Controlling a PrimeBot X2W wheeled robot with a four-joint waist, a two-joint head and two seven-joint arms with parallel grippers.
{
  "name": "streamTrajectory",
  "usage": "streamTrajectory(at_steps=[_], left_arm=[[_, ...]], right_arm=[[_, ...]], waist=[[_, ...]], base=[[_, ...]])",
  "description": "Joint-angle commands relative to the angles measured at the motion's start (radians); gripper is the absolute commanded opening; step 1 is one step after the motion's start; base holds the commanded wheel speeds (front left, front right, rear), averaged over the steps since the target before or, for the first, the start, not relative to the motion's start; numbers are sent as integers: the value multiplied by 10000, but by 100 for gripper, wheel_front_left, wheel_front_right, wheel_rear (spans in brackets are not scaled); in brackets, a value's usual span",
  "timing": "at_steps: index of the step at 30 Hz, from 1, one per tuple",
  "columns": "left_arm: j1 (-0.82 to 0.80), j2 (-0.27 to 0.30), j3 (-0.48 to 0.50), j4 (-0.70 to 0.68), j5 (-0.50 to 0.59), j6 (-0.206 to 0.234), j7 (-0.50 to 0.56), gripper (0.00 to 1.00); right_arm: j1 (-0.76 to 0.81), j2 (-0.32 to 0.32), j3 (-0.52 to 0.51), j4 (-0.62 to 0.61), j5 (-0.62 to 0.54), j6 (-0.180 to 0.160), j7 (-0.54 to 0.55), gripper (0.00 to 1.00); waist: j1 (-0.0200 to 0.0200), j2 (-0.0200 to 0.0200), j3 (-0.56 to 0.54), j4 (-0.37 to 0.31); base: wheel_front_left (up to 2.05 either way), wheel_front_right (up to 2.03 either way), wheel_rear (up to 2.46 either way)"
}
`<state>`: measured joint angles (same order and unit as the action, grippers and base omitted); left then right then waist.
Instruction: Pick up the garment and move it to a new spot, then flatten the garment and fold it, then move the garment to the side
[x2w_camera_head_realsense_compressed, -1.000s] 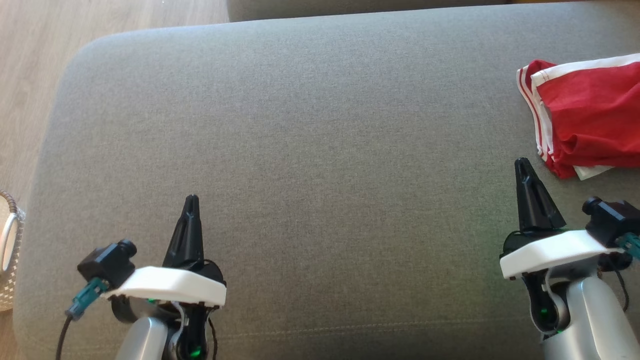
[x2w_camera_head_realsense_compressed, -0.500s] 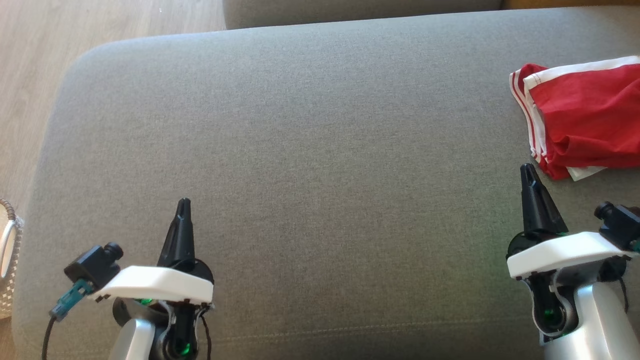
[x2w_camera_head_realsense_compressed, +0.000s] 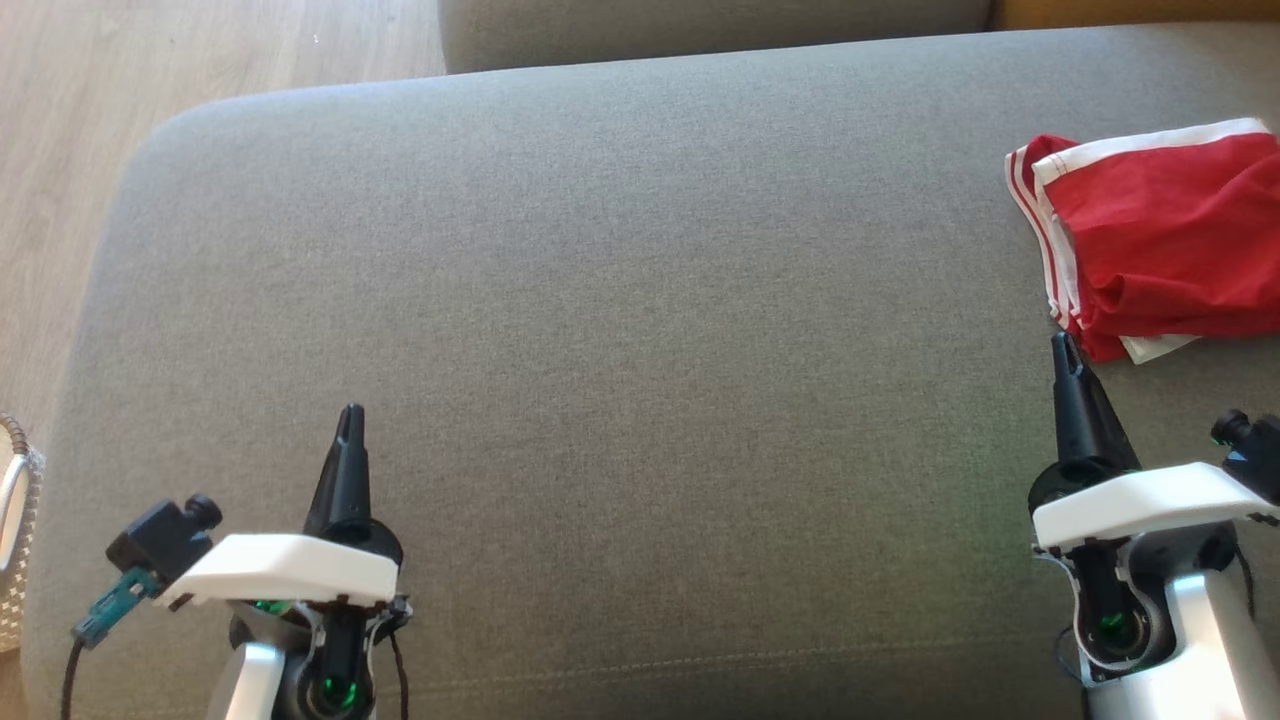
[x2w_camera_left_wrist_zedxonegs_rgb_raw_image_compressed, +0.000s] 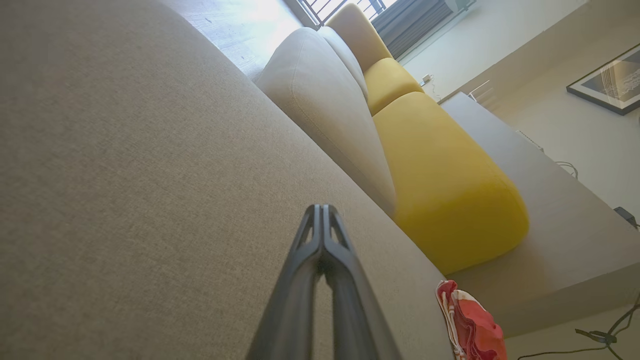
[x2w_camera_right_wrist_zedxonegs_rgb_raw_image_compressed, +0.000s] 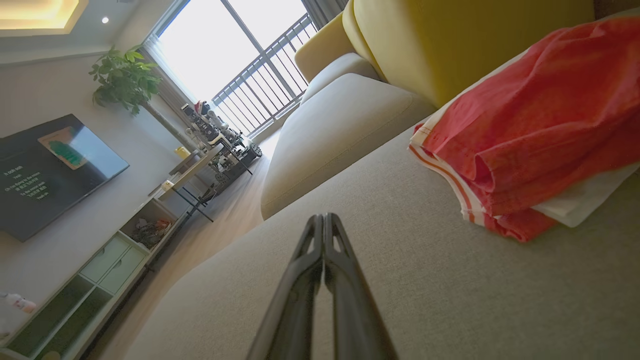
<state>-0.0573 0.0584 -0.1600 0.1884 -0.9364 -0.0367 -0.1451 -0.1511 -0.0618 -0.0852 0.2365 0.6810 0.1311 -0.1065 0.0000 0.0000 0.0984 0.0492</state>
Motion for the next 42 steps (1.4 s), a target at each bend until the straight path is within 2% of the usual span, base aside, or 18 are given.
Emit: streamTrajectory(at_steps=[1, 42], left_arm=[[-407, 157, 268, -267, -230, -77, 68, 0], [-439, 224, 1377, 187, -4115, -562, 1257, 0]], right_arm=[[-124, 24, 40, -272, 314, -2, 81, 0], [188, 76, -146, -73, 5352, -3, 1274, 0]], waist=[[0, 0, -16, -9], [0, 0, -543, -281]], base=[[0, 0, 0], [0, 0, 0]])
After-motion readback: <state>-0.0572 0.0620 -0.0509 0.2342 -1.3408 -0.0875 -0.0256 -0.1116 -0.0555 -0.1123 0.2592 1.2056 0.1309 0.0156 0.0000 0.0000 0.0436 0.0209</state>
